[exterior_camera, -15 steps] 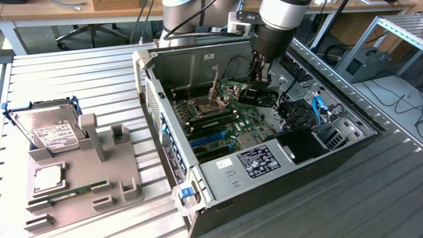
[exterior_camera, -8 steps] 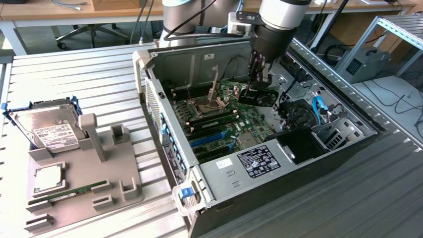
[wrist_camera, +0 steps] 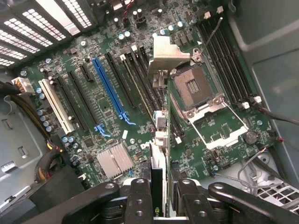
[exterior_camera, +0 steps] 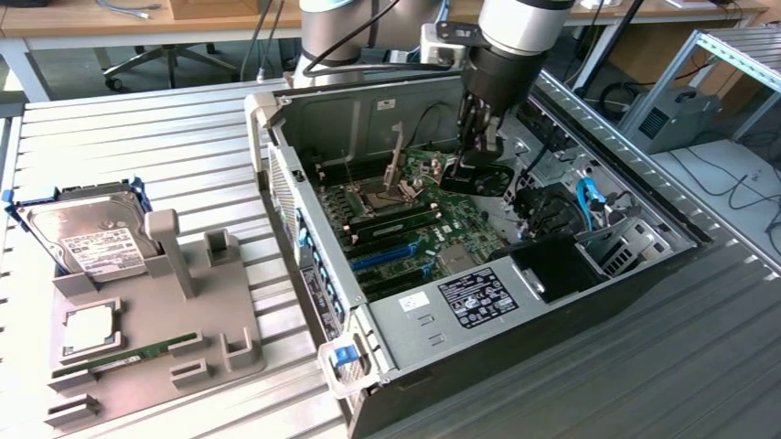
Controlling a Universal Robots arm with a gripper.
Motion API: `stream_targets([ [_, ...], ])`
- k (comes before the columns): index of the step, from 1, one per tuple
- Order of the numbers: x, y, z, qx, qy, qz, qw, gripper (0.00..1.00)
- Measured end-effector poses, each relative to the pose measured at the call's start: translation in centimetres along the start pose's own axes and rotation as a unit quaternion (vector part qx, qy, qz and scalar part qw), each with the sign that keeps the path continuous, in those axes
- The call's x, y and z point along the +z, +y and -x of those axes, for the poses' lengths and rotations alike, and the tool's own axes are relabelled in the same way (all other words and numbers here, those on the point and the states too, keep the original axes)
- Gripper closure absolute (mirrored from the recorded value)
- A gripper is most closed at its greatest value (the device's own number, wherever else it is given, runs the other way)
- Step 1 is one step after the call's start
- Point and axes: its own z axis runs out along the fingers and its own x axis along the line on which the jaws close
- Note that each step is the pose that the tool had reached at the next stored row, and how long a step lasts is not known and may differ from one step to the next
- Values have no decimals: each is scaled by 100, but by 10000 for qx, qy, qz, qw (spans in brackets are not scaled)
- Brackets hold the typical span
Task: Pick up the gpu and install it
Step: 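Insert the gpu into the slot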
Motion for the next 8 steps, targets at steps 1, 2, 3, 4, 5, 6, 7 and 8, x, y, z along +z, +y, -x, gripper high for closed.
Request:
stream_targets([
  [1,0,0,0,-16,0,1,10000,74],
  [2,0,0,0,-34,0,1,10000,74],
  [3,0,0,0,-49,0,2,10000,74],
  [4,0,0,0,-67,1,2,10000,74],
  [5,0,0,0,-84,1,3,10000,74],
  [6,0,0,0,-106,1,3,9999,74],
  [7,0,0,0,-122,1,4,9999,74],
  [8,0,0,0,-142,1,4,9999,74],
])
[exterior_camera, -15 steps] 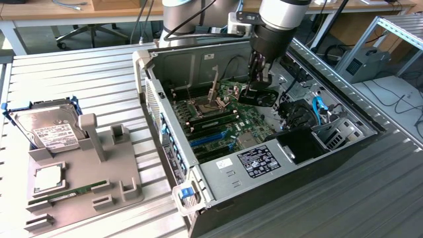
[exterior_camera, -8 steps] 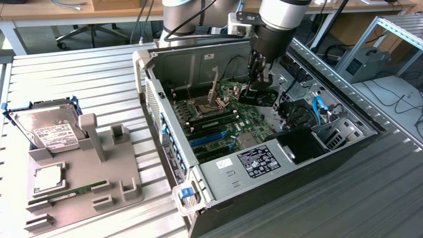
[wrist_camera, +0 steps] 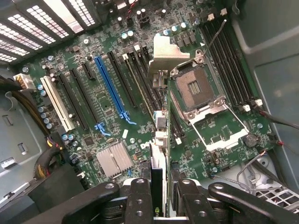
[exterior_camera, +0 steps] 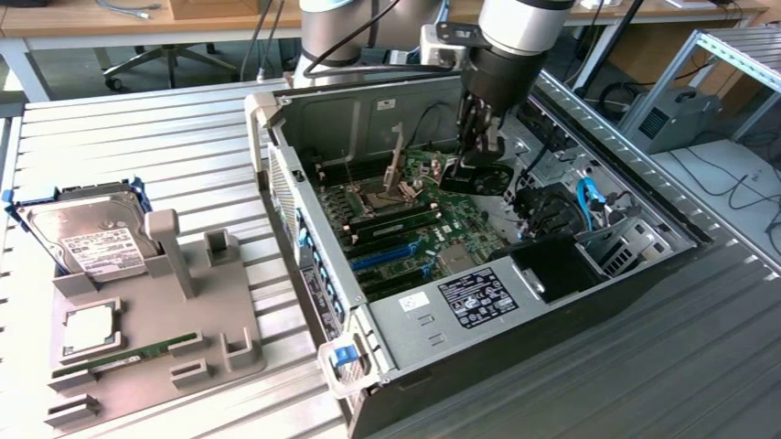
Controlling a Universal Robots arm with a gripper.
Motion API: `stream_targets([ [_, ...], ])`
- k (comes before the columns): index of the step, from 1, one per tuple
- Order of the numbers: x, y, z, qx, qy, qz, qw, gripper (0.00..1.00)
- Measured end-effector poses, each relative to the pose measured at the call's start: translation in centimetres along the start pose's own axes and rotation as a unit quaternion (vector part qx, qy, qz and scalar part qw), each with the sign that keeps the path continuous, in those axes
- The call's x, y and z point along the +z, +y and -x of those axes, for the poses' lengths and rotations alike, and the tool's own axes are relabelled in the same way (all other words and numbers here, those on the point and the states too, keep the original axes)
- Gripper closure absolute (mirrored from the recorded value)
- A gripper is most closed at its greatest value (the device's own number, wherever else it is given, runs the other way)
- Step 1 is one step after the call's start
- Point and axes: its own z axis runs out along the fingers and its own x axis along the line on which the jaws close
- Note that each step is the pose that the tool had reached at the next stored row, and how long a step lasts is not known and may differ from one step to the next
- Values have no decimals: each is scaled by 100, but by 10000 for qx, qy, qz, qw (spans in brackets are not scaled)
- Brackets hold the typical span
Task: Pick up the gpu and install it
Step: 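Insert the gpu into the slot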
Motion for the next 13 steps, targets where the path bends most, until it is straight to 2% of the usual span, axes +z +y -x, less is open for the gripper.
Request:
stream_targets([
  [13,1,0,0,-254,1,8,9997,74],
])
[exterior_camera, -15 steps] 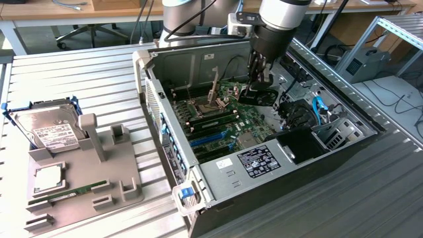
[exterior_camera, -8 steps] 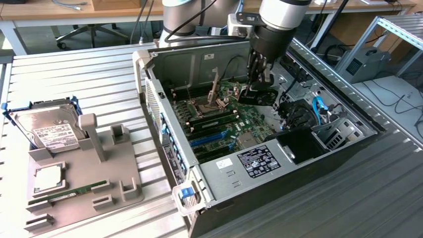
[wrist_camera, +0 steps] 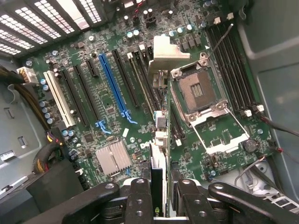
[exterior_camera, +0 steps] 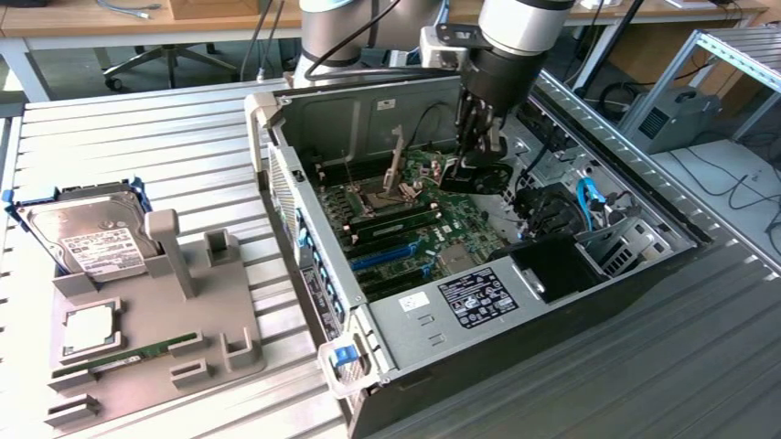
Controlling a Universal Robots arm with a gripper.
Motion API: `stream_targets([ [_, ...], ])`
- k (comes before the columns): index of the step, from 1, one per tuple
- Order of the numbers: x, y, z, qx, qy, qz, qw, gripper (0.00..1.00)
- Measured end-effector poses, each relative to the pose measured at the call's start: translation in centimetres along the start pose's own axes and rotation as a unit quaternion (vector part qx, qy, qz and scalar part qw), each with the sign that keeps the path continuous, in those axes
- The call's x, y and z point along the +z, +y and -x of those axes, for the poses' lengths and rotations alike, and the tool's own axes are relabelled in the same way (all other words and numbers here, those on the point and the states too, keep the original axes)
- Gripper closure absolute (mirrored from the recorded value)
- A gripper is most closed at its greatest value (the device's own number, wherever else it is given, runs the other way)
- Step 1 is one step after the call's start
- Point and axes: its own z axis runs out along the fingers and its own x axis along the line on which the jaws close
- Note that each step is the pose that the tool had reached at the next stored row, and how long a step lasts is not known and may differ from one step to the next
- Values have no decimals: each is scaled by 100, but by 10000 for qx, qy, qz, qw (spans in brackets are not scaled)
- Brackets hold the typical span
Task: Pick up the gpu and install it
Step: 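Insert the gpu into the slot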
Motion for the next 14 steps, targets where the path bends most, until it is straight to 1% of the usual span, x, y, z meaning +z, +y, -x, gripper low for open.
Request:
stream_targets([
  [14,1,0,0,-227,1,7,9997,74],
])
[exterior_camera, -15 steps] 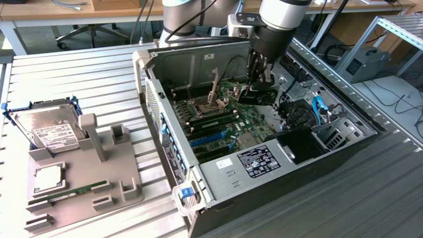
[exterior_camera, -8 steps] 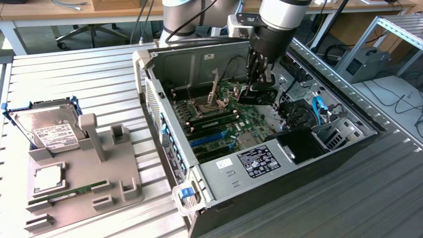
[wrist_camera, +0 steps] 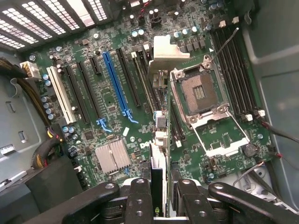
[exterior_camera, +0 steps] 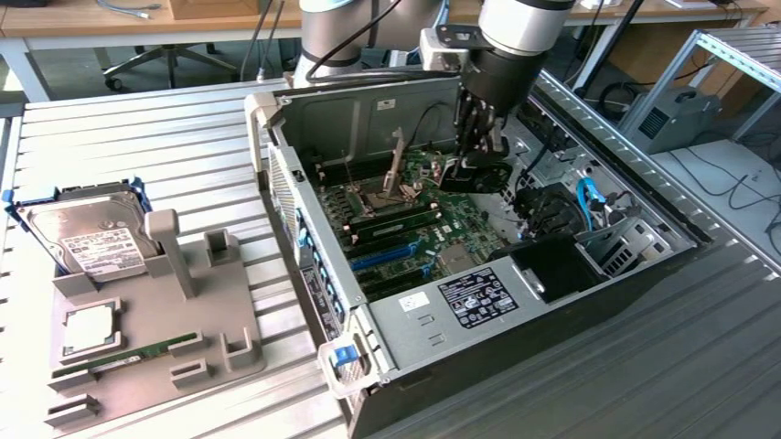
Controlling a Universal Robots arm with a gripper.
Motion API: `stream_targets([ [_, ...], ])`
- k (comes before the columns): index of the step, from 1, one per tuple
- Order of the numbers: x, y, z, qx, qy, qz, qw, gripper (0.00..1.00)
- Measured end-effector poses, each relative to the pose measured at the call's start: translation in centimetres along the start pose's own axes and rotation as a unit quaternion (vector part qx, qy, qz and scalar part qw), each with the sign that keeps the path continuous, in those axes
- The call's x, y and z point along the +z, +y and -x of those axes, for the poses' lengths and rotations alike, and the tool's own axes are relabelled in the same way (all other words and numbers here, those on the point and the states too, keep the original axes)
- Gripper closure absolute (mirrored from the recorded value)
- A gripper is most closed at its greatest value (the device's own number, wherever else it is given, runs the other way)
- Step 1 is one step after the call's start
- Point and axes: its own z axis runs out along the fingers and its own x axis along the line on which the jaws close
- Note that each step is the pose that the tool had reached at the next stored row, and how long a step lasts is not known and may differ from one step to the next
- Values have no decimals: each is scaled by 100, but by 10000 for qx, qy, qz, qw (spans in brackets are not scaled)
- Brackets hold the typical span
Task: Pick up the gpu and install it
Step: 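Insert the gpu into the slot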
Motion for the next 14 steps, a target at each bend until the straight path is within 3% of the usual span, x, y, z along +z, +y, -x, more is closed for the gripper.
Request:
stream_targets([
  [14,1,0,0,-231,1,7,9997,74],
])
